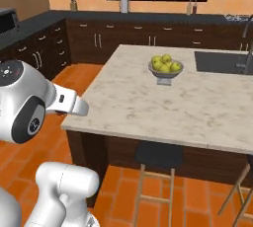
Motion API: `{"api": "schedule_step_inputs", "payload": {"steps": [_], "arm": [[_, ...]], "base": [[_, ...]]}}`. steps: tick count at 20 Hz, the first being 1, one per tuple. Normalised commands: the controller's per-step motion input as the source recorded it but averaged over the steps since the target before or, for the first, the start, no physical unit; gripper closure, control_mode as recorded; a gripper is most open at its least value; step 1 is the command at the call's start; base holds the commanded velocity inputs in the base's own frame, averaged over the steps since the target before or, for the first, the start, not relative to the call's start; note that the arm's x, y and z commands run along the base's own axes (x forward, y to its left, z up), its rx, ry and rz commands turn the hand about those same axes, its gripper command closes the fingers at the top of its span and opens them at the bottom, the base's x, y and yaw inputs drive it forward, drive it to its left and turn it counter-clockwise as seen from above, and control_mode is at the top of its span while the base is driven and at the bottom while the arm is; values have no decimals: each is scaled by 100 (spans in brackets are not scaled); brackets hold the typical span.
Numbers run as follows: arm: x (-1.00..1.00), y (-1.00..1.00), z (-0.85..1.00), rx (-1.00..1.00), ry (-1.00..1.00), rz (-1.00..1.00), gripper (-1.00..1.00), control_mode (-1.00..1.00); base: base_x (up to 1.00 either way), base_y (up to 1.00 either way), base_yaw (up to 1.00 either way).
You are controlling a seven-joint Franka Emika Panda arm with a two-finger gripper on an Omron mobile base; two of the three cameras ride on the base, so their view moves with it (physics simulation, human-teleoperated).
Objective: Take the strawberry from the fridge and place it on top of the pancake, located on the dining counter.
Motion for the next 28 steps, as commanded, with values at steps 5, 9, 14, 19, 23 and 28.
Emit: {"api": "schedule_step_inputs", "payload": {"steps": [5, 9, 14, 19, 23, 28], "arm": [[0, 0, 0, 0, 0, 0, 100, 100], [0, 0, 0, 0, 0, 0, 100, 100], [0, 0, 0, 0, 0, 0, 100, 100], [0, 0, 0, 0, 0, 0, 100, 100], [0, 0, 0, 0, 0, 0, 100, 100], [0, 0, 0, 0, 0, 0, 100, 100]], "base": [[-40, -100, 17], [-14, -100, 11], [0, -100, 9], [0, -100, 5], [23, -100, 0], [47, -86, 0]]}}
